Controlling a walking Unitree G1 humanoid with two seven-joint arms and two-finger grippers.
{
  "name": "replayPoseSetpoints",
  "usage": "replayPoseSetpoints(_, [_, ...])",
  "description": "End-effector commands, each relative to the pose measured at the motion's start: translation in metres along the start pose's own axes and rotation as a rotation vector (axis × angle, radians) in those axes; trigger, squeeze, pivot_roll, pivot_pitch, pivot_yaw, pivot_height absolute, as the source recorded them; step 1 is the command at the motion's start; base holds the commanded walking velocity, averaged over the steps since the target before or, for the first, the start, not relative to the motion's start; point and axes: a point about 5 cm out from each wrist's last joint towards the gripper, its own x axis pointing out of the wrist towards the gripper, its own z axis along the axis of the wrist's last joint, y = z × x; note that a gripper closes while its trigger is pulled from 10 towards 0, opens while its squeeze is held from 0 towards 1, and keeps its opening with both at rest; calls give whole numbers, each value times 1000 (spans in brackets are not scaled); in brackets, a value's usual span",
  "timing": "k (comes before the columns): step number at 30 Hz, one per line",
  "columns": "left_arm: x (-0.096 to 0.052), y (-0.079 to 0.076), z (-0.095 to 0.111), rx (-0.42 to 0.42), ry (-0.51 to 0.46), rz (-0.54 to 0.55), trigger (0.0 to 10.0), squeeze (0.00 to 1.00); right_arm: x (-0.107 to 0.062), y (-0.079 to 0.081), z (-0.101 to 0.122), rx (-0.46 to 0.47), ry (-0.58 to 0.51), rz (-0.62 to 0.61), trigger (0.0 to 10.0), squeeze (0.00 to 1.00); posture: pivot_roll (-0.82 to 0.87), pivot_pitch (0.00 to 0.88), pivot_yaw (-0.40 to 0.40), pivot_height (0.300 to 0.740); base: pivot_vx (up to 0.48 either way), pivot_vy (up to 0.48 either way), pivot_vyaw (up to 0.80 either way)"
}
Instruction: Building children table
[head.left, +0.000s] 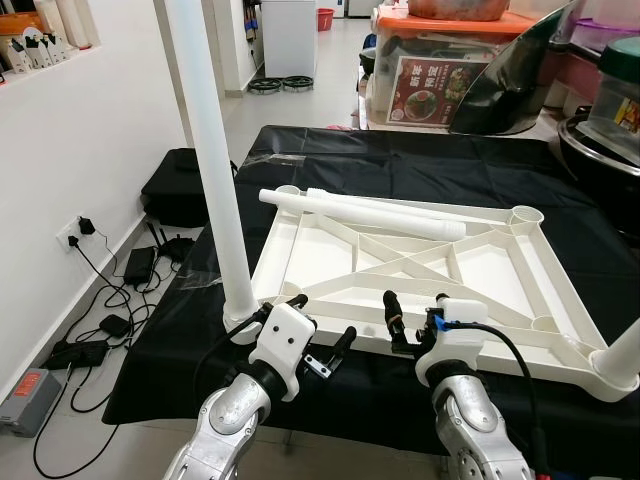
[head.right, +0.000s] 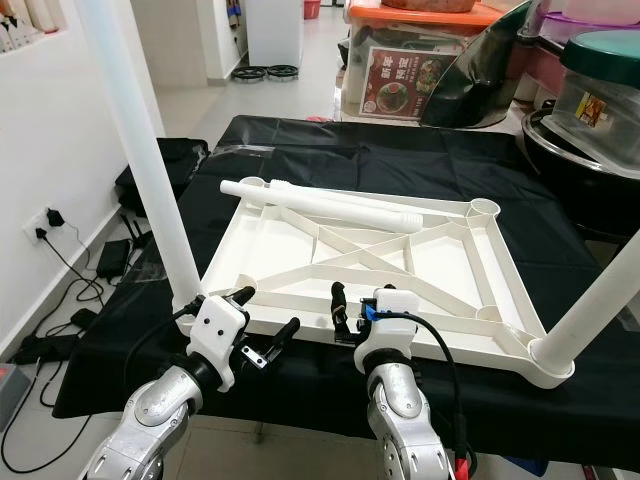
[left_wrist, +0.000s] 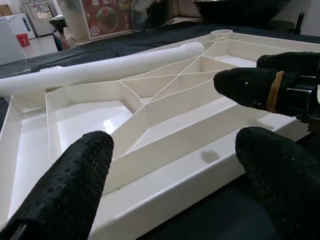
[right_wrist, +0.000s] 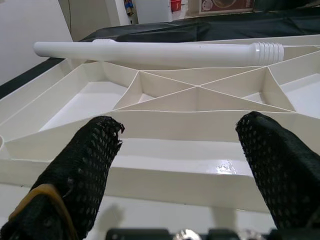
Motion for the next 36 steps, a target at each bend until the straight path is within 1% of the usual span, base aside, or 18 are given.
replayPoseSetpoints(1, [-3,2,-1,16,9,8,10000,0,1,2,-2,-4,21,6,10000,0,102,0,-26,740,0,0,0])
replayPoseSetpoints(10, [-3,1,-2,14,14,7,10000,0,0,2,-4,-2,32,7,10000,0,100,0,-27,740,0,0,0])
replayPoseSetpoints(12, [-6,4,3,27,-34,37,10000,0,0,1,-2,9,25,5,10000,0,102,0,-28,740,0,0,0])
replayPoseSetpoints(13, [-8,6,6,50,-54,62,10000,0,0,1,-1,17,15,17,10000,0,102,0,-25,740,0,0,0])
replayPoseSetpoints(17, [-14,9,10,86,-68,77,10000,0,1,-1,0,23,19,23,10000,0,100,0,-25,740,0,0,0])
replayPoseSetpoints(19, [-22,8,19,160,-135,78,10000,0,0,-1,1,5,-1,17,10000,0,110,0,-31,740,0,0,0])
replayPoseSetpoints(20, [-22,8,19,160,-135,78,10000,0,0,-1,1,5,-1,17,10000,0,110,0,-31,740,0,0,0])
replayPoseSetpoints(21, [-24,7,25,203,-177,82,10000,0,-1,0,1,-5,-5,19,10000,0,109,0,-32,740,0,0,0])
replayPoseSetpoints(22, [-26,6,32,225,-216,88,10000,0,-1,1,0,-13,-6,23,10000,0,112,0,-34,740,0,0,0])
replayPoseSetpoints(23, [-26,6,32,225,-216,88,10000,0,-1,1,0,-13,-6,23,10000,0,112,0,-34,740,0,0,0])
replayPoseSetpoints(24, [-27,5,41,280,-263,93,10000,0,-1,1,-1,-15,-3,24,10000,0,112,0,-36,740,0,0,0])
replayPoseSetpoints(25, [-27,5,41,280,-263,93,10000,0,-1,1,-1,-15,-3,24,10000,0,112,0,-36,740,0,0,0])
replayPoseSetpoints(26, [-26,7,54,331,-315,121,10000,0,0,0,-1,-16,-2,22,10000,0,114,0,-39,740,0,0,0])
replayPoseSetpoints(28, [-26,7,54,331,-315,121,10000,0,0,0,-1,-16,-2,22,10000,0,114,0,-39,740,0,0,0])
replayPoseSetpoints(30, [-23,16,85,420,-436,185,10000,0,0,-1,-1,-24,-4,14,10000,0,112,0,-43,740,0,0,0])
replayPoseSetpoints(31, [-22,20,96,441,-476,213,10000,0,0,-1,-1,-26,-4,12,10000,0,112,0,-43,740,0,0,0])
replayPoseSetpoints(33, [-23,24,109,461,-520,248,10000,0,1,-2,-1,-32,-1,10,10000,0,112,0,-43,740,0,0,0])
replayPoseSetpoints(36, [-23,26,109,457,-513,251,10000,0,1,-2,-2,-37,2,6,10000,0,116,0,-44,740,0,0,0])
